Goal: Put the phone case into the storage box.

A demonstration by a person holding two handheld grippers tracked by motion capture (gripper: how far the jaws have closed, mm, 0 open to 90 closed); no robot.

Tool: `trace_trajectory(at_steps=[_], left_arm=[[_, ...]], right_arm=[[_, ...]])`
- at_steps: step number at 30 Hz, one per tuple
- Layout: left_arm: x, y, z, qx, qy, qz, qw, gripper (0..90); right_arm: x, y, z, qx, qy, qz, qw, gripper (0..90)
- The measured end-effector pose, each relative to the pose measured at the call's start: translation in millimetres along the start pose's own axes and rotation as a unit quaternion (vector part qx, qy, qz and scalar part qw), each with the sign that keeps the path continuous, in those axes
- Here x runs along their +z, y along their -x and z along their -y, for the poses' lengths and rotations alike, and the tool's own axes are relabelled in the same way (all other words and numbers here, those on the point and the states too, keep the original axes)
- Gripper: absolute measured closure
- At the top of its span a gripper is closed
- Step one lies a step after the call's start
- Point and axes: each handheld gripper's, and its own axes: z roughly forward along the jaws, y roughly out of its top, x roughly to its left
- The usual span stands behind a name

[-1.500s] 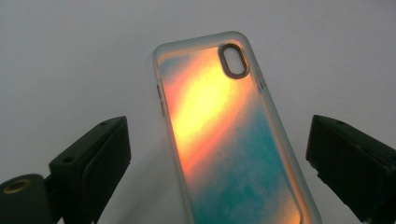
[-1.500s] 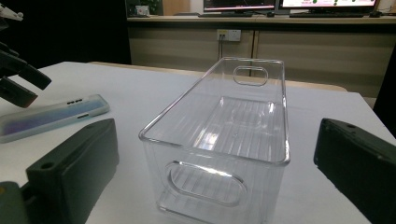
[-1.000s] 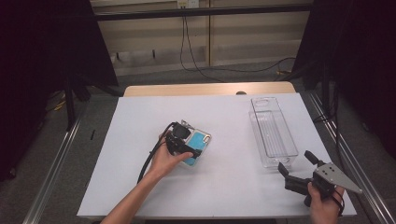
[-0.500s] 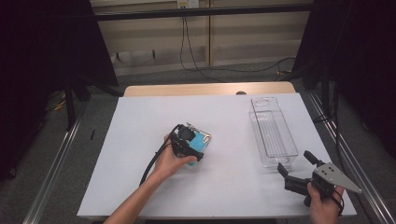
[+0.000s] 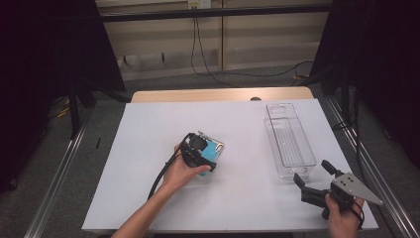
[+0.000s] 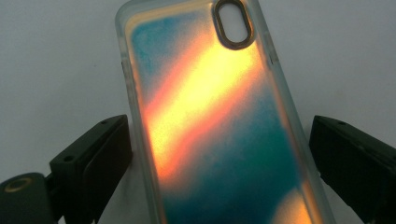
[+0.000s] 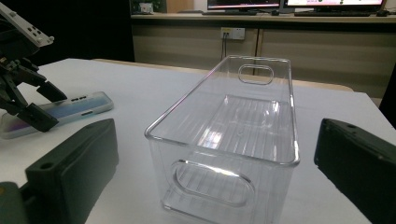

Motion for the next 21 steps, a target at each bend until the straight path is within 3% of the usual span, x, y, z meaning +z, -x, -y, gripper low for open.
trace_trajectory(at_steps=[4, 21], left_arm=[[-0.9, 0.6, -1.0, -0.008, -0.005, 0.002, 1.0, 7.8], [-4.6, -1.4, -2.6, -0.001, -0.013, 0.006, 0.9999, 16.6]], right_arm=[[-0.4, 0.4, 0.2, 0.0, 0.0, -0.001, 1.0, 0.0], [0.6, -0.5, 0.6, -0.002, -0.004, -0.005, 1.0, 0.0]])
